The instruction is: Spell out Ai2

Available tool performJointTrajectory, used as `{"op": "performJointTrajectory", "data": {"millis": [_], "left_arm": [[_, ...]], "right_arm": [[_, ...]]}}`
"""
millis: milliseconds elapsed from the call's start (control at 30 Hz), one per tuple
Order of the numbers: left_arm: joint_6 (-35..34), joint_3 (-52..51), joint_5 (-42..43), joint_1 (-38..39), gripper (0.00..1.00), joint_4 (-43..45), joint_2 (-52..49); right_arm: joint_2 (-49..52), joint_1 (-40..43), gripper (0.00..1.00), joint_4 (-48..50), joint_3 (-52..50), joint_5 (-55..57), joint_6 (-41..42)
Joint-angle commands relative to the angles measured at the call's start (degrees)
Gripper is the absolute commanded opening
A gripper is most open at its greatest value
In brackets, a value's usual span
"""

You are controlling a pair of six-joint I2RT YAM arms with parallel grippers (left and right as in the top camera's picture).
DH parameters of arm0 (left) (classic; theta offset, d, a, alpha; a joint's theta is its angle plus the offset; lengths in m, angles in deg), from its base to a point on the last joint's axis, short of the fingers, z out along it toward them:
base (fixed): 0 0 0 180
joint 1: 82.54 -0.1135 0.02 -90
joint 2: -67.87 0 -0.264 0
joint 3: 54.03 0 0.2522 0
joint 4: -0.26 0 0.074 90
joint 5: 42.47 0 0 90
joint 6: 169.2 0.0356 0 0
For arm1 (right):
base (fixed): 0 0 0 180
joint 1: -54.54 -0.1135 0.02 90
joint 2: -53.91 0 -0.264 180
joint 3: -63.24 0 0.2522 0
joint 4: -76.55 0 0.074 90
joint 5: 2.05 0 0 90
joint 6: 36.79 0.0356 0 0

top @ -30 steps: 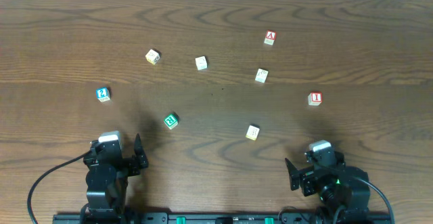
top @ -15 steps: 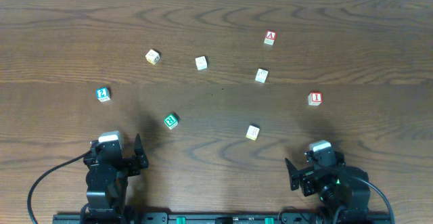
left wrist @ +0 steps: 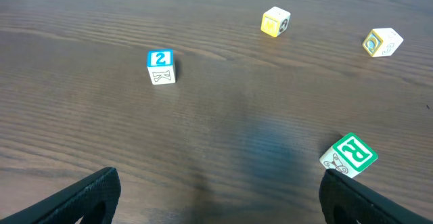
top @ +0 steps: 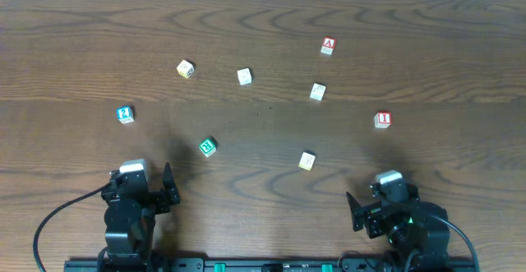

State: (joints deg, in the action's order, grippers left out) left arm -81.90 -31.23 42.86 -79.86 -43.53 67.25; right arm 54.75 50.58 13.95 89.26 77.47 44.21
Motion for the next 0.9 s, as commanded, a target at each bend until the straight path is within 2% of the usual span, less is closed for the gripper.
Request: {"op": "performJointTrajectory", "data": {"millis": [0,867], "left_arm": [[1.0,-0.9,-0.2,-0.3,0.95,0.0,0.4],[1.0,-0.9,-0.2,-0.3,0.95,0.0,0.4]], "right_arm": [[-0.5,0.5,0.99,-0.6,-1.0,-0.5,1.2],[-0.5,0.5,0.99,-0.4,-1.0,0.2,1.2]]}}
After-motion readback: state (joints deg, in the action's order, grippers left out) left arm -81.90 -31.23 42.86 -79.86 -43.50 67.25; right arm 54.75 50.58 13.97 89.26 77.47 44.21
